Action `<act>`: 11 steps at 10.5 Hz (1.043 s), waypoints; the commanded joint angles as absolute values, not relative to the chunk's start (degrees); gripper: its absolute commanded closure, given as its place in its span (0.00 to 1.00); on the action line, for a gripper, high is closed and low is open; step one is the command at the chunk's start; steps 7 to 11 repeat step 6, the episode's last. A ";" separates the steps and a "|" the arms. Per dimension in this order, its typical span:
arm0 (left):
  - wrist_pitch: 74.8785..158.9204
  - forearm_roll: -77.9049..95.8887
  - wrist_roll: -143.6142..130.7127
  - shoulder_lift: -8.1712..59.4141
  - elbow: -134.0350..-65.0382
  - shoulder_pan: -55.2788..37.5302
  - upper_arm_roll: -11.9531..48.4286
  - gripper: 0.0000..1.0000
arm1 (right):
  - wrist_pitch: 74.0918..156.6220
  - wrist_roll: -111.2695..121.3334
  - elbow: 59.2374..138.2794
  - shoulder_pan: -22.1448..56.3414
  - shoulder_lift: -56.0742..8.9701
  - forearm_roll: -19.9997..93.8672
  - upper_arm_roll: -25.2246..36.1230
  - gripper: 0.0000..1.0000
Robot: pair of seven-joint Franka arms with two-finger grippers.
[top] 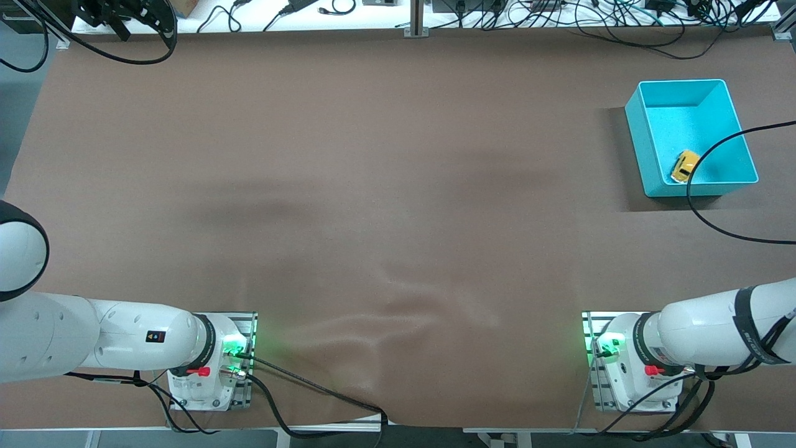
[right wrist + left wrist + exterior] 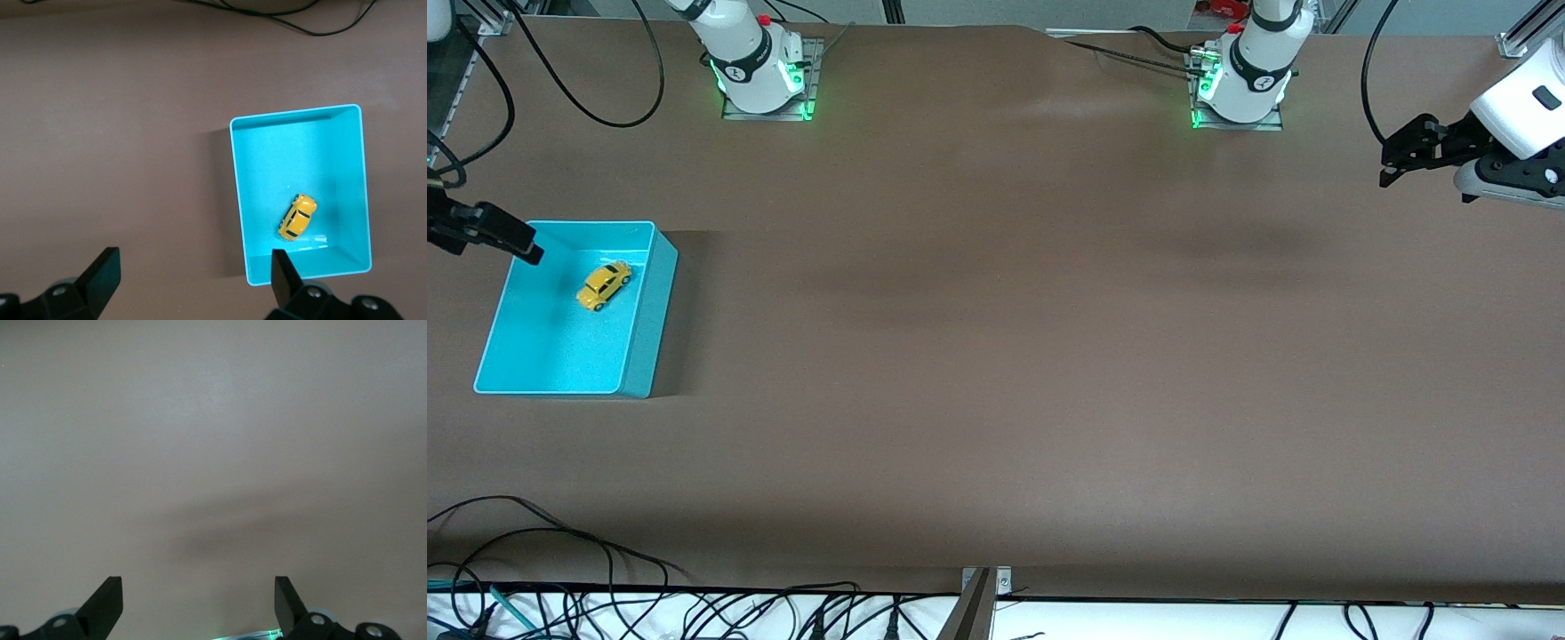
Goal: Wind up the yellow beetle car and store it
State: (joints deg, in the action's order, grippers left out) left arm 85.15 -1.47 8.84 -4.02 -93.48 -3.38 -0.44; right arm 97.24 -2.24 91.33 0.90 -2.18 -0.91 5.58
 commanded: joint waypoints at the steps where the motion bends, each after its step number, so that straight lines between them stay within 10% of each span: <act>1: 83.76 -1.85 8.09 -3.34 -91.76 -3.52 -0.26 0.00 | 94.23 -1.41 93.26 0.27 0.70 -0.01 5.19 0.00; 11: 83.76 -1.85 8.09 -3.34 -91.76 -3.43 -0.35 0.00 | 89.91 -1.32 91.49 -0.62 0.79 0.35 4.04 0.00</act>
